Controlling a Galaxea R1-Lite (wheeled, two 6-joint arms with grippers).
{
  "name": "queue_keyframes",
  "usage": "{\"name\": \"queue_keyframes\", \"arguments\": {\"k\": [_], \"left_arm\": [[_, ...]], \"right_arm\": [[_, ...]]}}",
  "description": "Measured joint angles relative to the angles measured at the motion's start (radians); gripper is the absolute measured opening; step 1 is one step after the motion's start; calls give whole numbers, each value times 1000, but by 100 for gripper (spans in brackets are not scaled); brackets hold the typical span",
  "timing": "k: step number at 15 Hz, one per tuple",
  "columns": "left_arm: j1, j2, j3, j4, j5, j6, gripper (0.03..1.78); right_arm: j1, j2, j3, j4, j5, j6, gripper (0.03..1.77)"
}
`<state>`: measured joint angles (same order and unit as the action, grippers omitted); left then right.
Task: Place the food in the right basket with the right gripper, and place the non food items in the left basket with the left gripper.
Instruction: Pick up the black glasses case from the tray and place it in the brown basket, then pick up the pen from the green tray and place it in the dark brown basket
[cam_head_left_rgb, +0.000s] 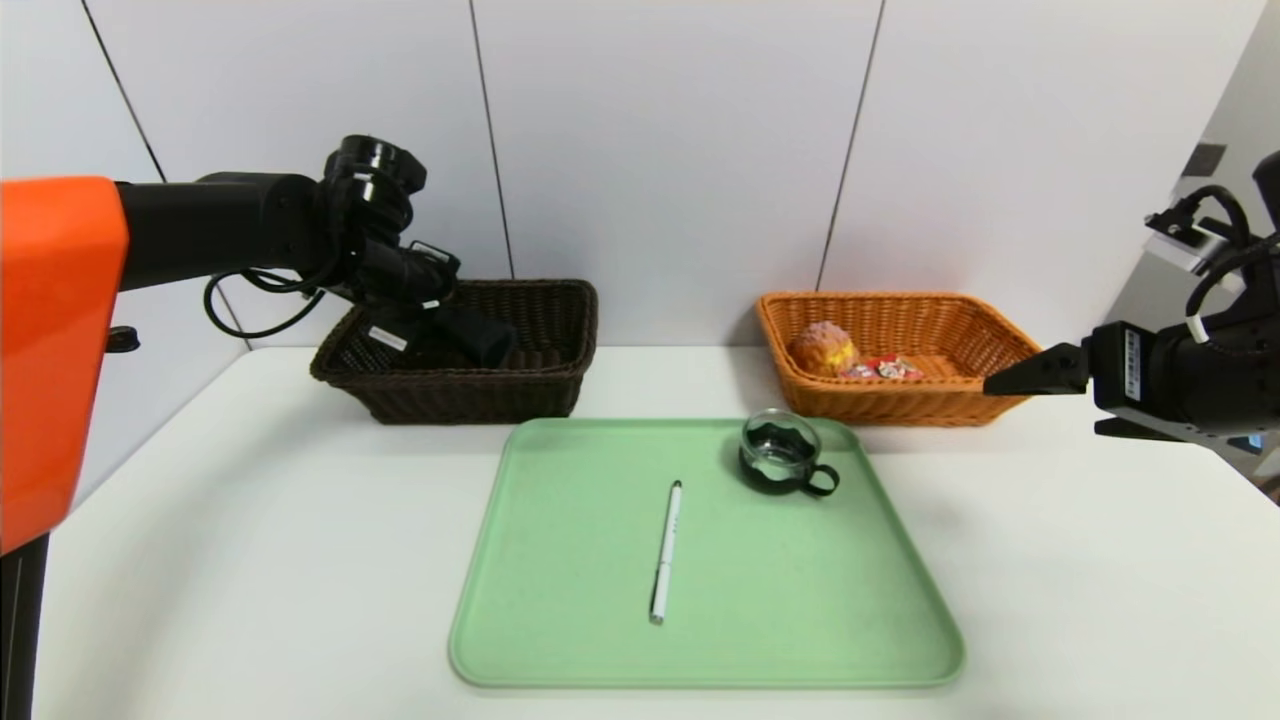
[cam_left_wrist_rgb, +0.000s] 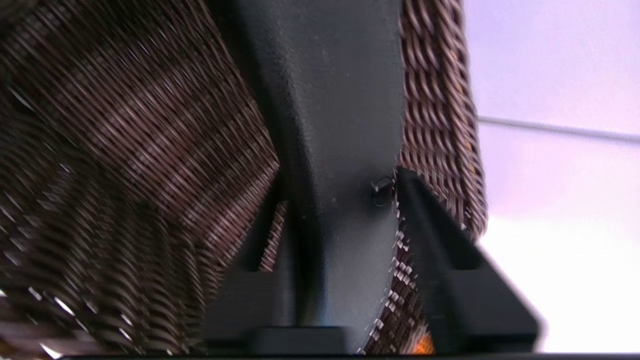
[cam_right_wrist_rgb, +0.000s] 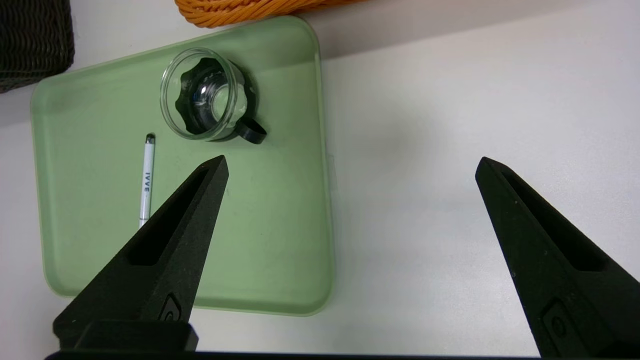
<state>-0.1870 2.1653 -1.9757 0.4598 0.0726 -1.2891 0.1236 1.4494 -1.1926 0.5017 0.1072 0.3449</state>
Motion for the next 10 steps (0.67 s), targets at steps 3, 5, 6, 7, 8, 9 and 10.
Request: {"name": "queue_keyframes", "arguments": {"k": [3,5,6,7,8,9,10], "left_arm": [[-1,3,0,-4,-1,2,112],[-1,-4,0,-3,8,17,126],[-6,-19,0,-2,22,43,131],[-22,-41,0,-2,45,83,136],[-56,-69,0,-1,75,142,140],[-94,-95,1,0,103,219,144],[-136,-120,6,2,133,307,147]], "right_arm": [[0,-3,8,-1,0,1,171],[-1,-4,9,-1,1,8,171],[-1,-4,9,-1,0,12,171],[-1,-4,11,0,-1,20,171],[0,-5,14,2,-2,33,171],[0,-5,16,1,-2,46,171],[0,-5,17,1,-3,51,171]]}}
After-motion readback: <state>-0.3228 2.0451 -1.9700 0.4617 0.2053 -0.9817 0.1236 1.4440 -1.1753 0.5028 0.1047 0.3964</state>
